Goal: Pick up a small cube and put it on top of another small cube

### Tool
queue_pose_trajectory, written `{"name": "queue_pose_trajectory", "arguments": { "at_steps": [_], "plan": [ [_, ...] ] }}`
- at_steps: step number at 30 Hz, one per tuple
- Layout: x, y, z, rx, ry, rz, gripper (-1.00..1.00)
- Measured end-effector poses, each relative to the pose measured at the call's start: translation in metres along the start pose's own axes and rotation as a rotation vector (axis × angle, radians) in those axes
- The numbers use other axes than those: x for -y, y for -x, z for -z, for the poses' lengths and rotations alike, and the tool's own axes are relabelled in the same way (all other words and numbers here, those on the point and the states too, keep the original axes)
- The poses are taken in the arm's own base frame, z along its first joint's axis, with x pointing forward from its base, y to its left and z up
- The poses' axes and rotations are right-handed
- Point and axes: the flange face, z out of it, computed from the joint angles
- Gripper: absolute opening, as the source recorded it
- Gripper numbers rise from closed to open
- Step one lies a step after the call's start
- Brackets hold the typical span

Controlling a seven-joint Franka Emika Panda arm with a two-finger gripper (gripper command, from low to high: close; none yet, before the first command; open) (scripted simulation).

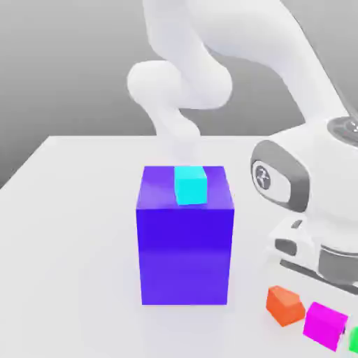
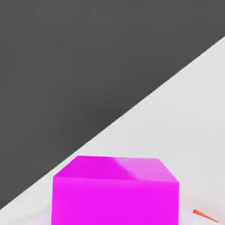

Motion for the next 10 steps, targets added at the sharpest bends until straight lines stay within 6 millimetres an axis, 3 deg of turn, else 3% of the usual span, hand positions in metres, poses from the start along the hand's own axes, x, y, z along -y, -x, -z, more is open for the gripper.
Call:
{"name": "queue_pose_trajectory", "arguments": {
  "at_steps": [2, 5, 6, 10],
  "plan": [
    [-0.006, 0.041, 0.002, -0.025, 0.003, 0.136, -1.00],
    [-0.008, 0.054, -0.037, -0.036, 0.002, 0.187, -1.00],
    [-0.009, 0.055, -0.049, -0.037, 0.003, 0.192, 1.00],
    [-0.009, 0.055, -0.049, -0.037, 0.003, 0.192, 1.00]
  ]
}}
